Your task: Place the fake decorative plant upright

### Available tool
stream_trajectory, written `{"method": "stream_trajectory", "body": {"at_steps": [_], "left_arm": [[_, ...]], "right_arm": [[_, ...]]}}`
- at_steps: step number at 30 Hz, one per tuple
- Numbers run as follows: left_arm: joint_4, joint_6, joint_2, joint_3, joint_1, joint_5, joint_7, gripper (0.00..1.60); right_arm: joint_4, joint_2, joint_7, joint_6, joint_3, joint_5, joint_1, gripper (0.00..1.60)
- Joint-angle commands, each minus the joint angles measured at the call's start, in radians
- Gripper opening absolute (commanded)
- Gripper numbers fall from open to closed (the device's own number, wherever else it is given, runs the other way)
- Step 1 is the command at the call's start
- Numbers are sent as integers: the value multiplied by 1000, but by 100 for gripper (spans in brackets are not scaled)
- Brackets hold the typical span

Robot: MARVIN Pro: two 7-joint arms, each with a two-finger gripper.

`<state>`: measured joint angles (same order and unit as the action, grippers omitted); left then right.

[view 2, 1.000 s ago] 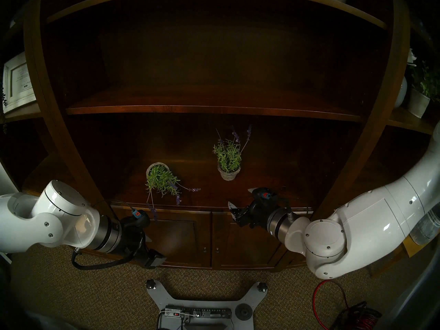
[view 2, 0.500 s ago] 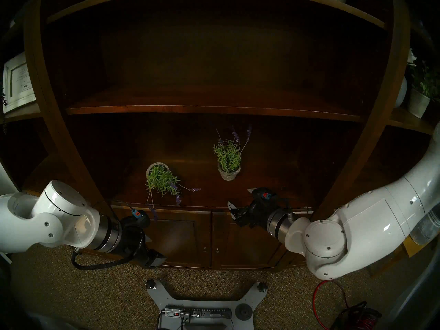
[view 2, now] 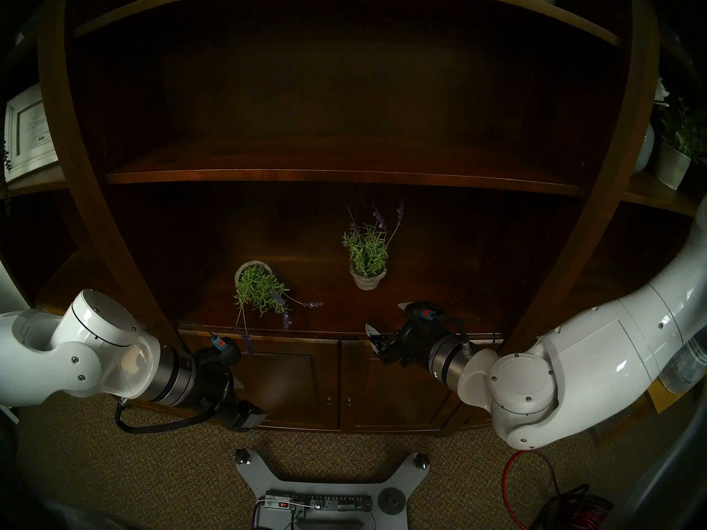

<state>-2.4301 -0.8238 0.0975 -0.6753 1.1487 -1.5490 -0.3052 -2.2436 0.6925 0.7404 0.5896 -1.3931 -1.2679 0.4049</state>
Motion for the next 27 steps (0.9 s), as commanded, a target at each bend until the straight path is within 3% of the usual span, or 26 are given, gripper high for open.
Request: {"method": "stream_trajectory", "body": {"at_steps": [1,27], "left_arm": [[-3,-1,2,-14,-13,0,-1,160],[-2,0,2,-17,-13,-1,2,160]], "right_arm": [[0,1,-1,10,15,11,13,160],[0,1,0,10,15,11,13,160]]}}
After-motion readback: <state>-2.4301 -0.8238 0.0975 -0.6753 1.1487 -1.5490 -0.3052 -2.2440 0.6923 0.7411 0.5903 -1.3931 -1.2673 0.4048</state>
